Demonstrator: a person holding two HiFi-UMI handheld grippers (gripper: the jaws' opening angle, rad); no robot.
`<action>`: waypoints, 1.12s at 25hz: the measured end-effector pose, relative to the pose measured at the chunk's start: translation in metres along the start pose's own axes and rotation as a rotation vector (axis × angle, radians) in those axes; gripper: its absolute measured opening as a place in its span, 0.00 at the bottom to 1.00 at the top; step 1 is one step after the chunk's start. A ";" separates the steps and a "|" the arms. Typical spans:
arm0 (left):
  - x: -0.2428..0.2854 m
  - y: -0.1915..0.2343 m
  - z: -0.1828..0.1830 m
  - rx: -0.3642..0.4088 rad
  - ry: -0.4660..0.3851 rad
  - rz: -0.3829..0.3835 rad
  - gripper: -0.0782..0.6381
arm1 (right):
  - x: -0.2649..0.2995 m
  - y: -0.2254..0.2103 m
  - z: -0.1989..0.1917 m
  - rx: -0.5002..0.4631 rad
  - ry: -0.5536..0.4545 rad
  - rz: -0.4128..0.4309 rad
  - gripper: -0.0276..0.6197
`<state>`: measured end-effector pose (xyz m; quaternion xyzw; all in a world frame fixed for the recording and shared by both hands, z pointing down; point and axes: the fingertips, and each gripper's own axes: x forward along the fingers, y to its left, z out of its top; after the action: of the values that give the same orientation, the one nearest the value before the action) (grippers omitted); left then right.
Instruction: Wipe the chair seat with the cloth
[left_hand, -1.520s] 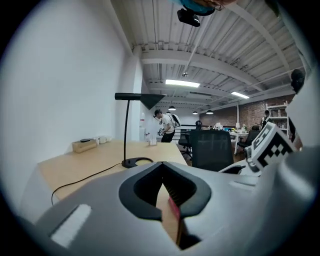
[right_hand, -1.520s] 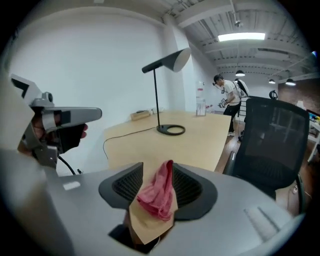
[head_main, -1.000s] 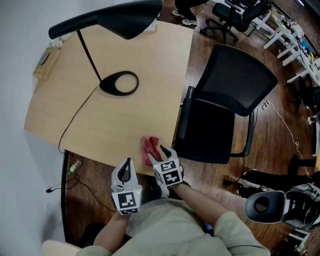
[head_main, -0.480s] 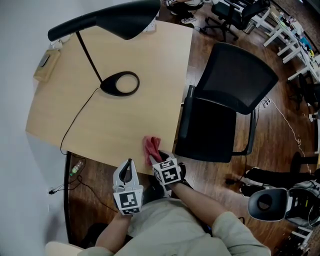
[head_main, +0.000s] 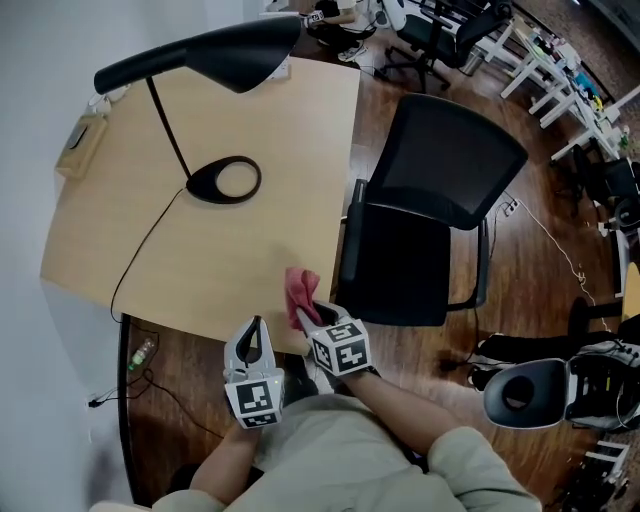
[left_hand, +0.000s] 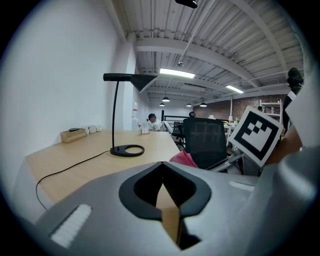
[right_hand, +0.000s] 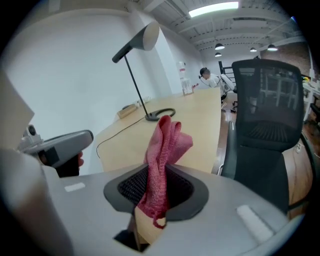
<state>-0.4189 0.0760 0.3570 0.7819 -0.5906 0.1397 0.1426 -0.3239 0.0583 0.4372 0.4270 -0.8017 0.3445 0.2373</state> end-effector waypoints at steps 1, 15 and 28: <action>0.002 -0.004 0.004 -0.001 -0.010 -0.012 0.12 | -0.008 -0.002 0.009 -0.002 -0.026 -0.007 0.18; 0.029 -0.084 0.072 0.031 -0.149 -0.196 0.12 | -0.113 -0.079 0.082 0.006 -0.252 -0.183 0.18; 0.122 -0.214 0.094 0.088 -0.124 -0.195 0.12 | -0.120 -0.236 0.090 0.032 -0.223 -0.158 0.18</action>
<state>-0.1756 -0.0125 0.3053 0.8483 -0.5127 0.1022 0.0841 -0.0687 -0.0410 0.3800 0.5281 -0.7814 0.2878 0.1664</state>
